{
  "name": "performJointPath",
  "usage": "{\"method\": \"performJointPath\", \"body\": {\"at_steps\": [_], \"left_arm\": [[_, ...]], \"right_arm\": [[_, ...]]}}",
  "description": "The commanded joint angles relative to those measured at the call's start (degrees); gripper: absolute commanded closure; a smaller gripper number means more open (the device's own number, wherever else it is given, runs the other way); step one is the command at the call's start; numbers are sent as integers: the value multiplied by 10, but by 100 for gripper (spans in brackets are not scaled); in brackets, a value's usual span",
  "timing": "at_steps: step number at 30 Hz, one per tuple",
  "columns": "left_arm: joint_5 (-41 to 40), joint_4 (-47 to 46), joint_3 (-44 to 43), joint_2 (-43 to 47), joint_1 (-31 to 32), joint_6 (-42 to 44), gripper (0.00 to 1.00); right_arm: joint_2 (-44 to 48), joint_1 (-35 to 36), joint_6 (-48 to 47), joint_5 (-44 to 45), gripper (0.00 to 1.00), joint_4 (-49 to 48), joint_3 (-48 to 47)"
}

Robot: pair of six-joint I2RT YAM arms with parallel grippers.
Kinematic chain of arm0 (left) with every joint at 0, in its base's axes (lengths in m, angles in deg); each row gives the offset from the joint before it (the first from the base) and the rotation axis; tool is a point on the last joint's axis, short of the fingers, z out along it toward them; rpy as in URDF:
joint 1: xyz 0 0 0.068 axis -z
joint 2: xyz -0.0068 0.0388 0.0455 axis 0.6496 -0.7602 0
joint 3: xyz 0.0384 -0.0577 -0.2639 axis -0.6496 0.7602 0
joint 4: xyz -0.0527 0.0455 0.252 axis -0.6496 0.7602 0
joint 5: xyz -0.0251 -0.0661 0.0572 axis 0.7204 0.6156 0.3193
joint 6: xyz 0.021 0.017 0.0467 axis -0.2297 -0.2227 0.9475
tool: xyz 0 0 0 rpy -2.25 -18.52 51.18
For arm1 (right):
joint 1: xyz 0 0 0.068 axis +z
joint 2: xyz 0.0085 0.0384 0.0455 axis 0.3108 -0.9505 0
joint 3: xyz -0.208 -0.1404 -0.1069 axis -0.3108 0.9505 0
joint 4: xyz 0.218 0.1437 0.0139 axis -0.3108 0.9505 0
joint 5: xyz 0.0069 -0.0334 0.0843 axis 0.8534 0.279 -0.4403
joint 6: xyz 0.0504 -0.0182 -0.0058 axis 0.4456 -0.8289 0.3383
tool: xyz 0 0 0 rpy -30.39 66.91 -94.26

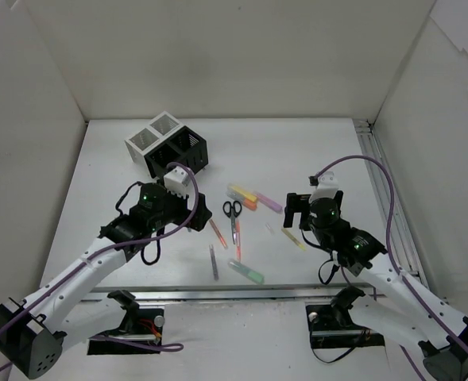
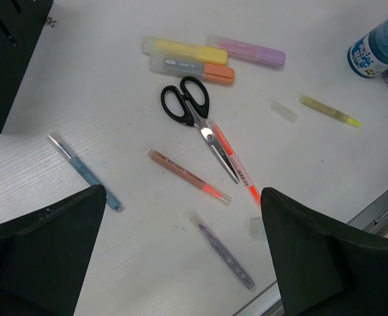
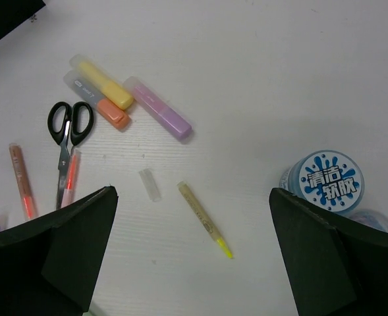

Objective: Sort the stationery into containers
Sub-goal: Pick up the pen from the center of the board.

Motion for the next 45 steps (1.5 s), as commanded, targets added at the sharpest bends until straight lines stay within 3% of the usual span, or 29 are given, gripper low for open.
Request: {"method": "performJointPath", "body": {"at_steps": [1, 6, 12, 17, 19, 22, 32, 34, 39, 45], "left_arm": [[-18, -28, -20, 9, 3, 20, 1], [-20, -35, -6, 19, 3, 33, 1], [-30, -43, 19, 14, 3, 29, 1], [-66, -29, 29, 19, 3, 21, 1], [-66, -28, 33, 20, 3, 22, 0], [-67, -29, 37, 21, 8, 24, 1], [-82, -28, 40, 20, 8, 35, 0], [-83, -29, 39, 18, 8, 39, 1], [-88, -30, 30, 3, 8, 44, 0], [-92, -36, -1, -22, 8, 73, 1]], "right_arm": [[-10, -3, -13, 37, 2, -8, -18], [-41, -15, -16, 51, 2, -4, -11], [-183, -73, -38, -103, 2, 69, -61], [-266, -88, -42, -86, 3, 93, -90], [-292, -95, -52, -107, 5, 95, -100], [-328, -102, -66, -139, 18, 96, -112], [-435, -111, -39, -211, 21, 120, -127], [-442, -113, -36, -207, 26, 121, -130], [-449, -123, -27, -180, 50, 126, -133], [-460, -121, -28, -180, 61, 135, -144]]}}
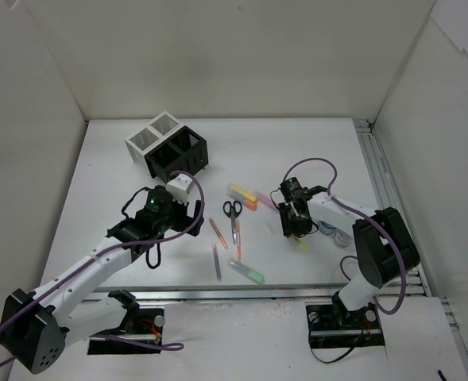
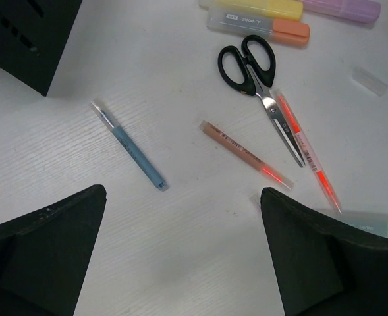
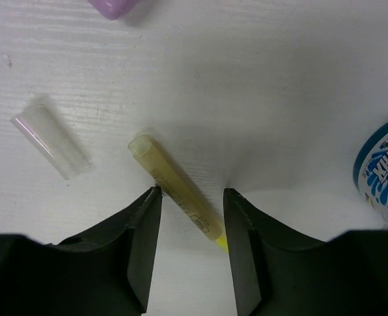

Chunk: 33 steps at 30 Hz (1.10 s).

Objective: Sort the stationery into containers
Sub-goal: Pick up the pen from the center of the board.

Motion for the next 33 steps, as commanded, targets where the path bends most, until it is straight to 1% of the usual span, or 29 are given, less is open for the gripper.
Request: {"method": "performJointPath", "body": {"at_steps": [1, 4, 6, 7, 8, 9, 10, 12, 13, 15, 17, 18, 19, 20, 21, 23, 24, 26, 27, 29, 30, 31, 32, 33], "left_arm": [[-11, -37, -56, -10, 5, 31, 1], [-15, -39, -72, -16, 5, 49, 1], [-20, -36, -82, -18, 5, 57, 0], [-24, -32, -85, -19, 5, 62, 0], [-24, -30, -87, -19, 5, 64, 1], [-45, -29, -90, -19, 5, 66, 0], [-45, -28, -93, -18, 5, 70, 1], [-36, -27, -97, -17, 5, 81, 1], [-34, -30, -97, -18, 5, 88, 0], [4, -36, -97, -21, 5, 121, 0], [71, -36, -109, -34, 5, 181, 1], [126, -36, -122, -49, 5, 201, 0], [155, -28, -130, -56, 5, 220, 1], [178, -23, -137, -66, 5, 260, 1], [220, -18, -154, -84, 11, 282, 0], [256, -11, -172, -110, 17, 326, 1], [278, -5, -202, -140, 22, 361, 0], [279, 31, -244, -177, 40, 368, 0], [290, 56, -282, -215, 53, 373, 0], [293, 77, -311, -250, 68, 392, 0], [293, 94, -331, -281, 76, 429, 0], [292, 103, -340, -296, 91, 452, 1], [293, 118, -350, -310, 98, 482, 1], [316, 139, -375, -337, 104, 546, 0]], "right_arm": [[-5, -4, 5, 11, 66, 24, -29], [-10, -3, 4, 11, 73, 30, -34], [-13, -4, 2, 11, 74, 33, -39], [-17, -4, 1, 10, 76, 36, -41], [-19, -4, 0, 10, 81, 39, -43], [-21, -3, 0, 10, 84, 40, -47], [-25, -3, 0, 8, 88, 45, -48], [-28, -3, -2, 6, 100, 49, -55], [-30, -4, -6, 2, 100, 50, -56], [-27, -4, -23, -3, 100, 48, -61], [-7, -1, -29, 15, 100, 49, -68], [22, -3, -29, 24, 100, 48, -75], [42, -2, -29, 41, 100, 46, -79], [62, -2, -28, 51, 100, 45, -84], [104, -3, -25, 73, 100, 38, -84], [145, -10, -16, 92, 100, 31, -82], [188, -15, -13, 100, 100, 28, -76], [230, -31, 5, 112, 100, 24, -63], [267, -41, 7, 101, 100, 23, -56], [299, -67, 12, 79, 100, 23, -41], [321, -77, 10, 66, 100, 23, -35], [331, -98, 14, 45, 100, 23, -31], [337, -104, 17, 37, 100, 23, -23], [346, -111, 17, 20, 100, 23, -19]]}}
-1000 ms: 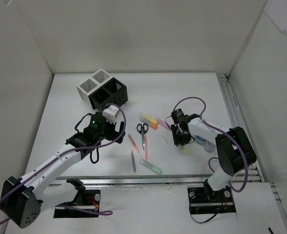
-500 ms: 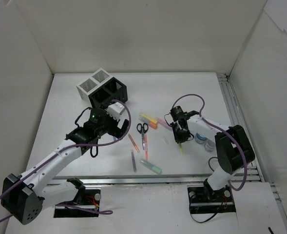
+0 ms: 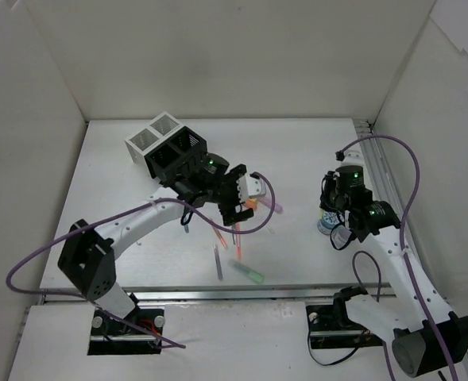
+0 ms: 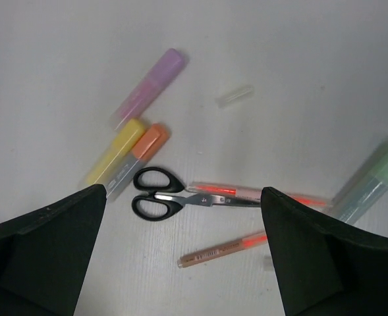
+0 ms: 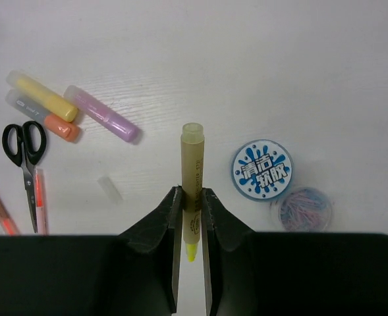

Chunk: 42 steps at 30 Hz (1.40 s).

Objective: Sort the stationery into containers
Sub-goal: Pick up the pen from the center of the board, then close the pen cap on the pen.

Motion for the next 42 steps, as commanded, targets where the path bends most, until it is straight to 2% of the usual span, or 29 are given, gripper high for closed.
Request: {"method": "performJointPath", "body": {"at_steps": [1, 2, 5, 9, 12, 17, 24, 27, 32, 42], "left_arm": [[62, 74, -64, -44, 25, 167, 1], [71, 86, -81, -59, 30, 188, 1], [83, 193, -226, -151, 44, 272, 1], [24, 323, -332, -233, 72, 331, 3], [7, 336, -333, -257, 89, 386, 3], [32, 367, -348, -279, 89, 455, 4], [21, 354, -392, -351, 106, 462, 10], [28, 339, -389, -358, 111, 461, 14], [16, 324, -392, -377, 111, 457, 31], [6, 286, -386, -396, 117, 459, 43]], "right_arm": [[8, -36, 16, -43, 100, -1, 23], [10, -41, 16, -50, 100, -2, 26], [21, -65, 16, -88, 100, -2, 33], [44, -85, 16, -98, 100, -1, 43], [49, -92, 16, -95, 100, -2, 51], [62, -102, 15, -92, 100, -1, 55], [55, -103, 14, -101, 100, -1, 54], [56, -105, 14, -98, 100, -1, 57], [56, -105, 12, -109, 100, -1, 56], [45, -104, 9, -116, 100, -2, 57]]}}
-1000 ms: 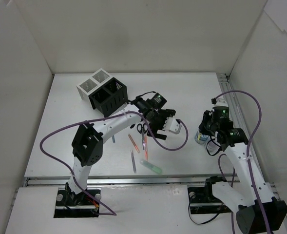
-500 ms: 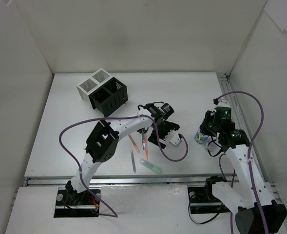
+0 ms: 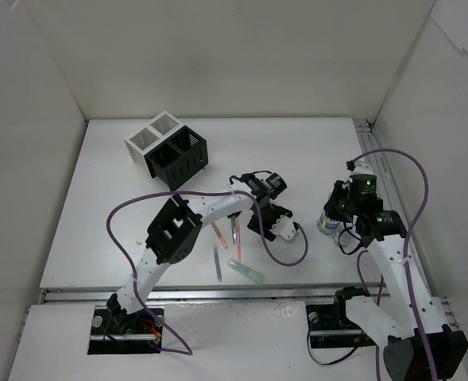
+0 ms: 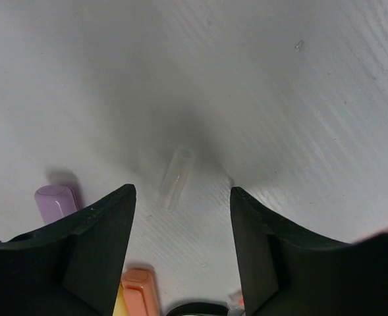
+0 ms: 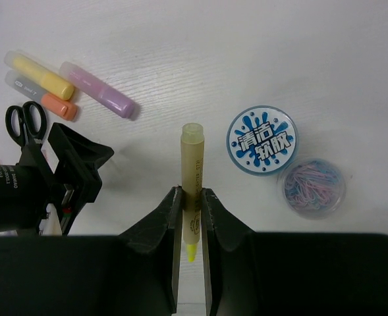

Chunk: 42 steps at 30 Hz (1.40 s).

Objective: Sort the stationery into containers
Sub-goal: Close the pen cap on the pen.

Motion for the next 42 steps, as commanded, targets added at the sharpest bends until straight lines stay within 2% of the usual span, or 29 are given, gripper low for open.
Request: {"method": "performJointPath", "body": {"at_steps": [1, 6, 22, 27, 33, 38, 40, 41, 42], "left_arm": [[0, -12, -20, 12, 6, 27, 46], [-2, 1, -22, -3, 6, 51, 60], [19, 89, -40, -18, 16, 125, 83], [32, 90, -37, -15, 22, 120, 99], [32, 48, -45, 13, 22, 36, 100], [98, 19, -86, 63, -26, -76, 100], [111, -33, -76, 102, -42, -190, 100], [115, -60, -76, 120, -47, -190, 100], [130, -133, -41, 139, -47, -258, 100]], "right_arm": [[-9, -5, 0, -10, 100, -17, -2], [-6, -5, -1, -5, 100, -16, 4], [-6, -3, 0, 10, 100, -16, 3], [-2, -5, -1, 12, 100, -17, 5], [20, -3, -5, 17, 100, -18, 5], [79, -3, -14, -15, 100, -62, 26], [118, -2, -17, -19, 100, -91, 39], [130, 0, -19, -20, 100, -102, 44], [149, 3, -23, -29, 100, -126, 48]]}}
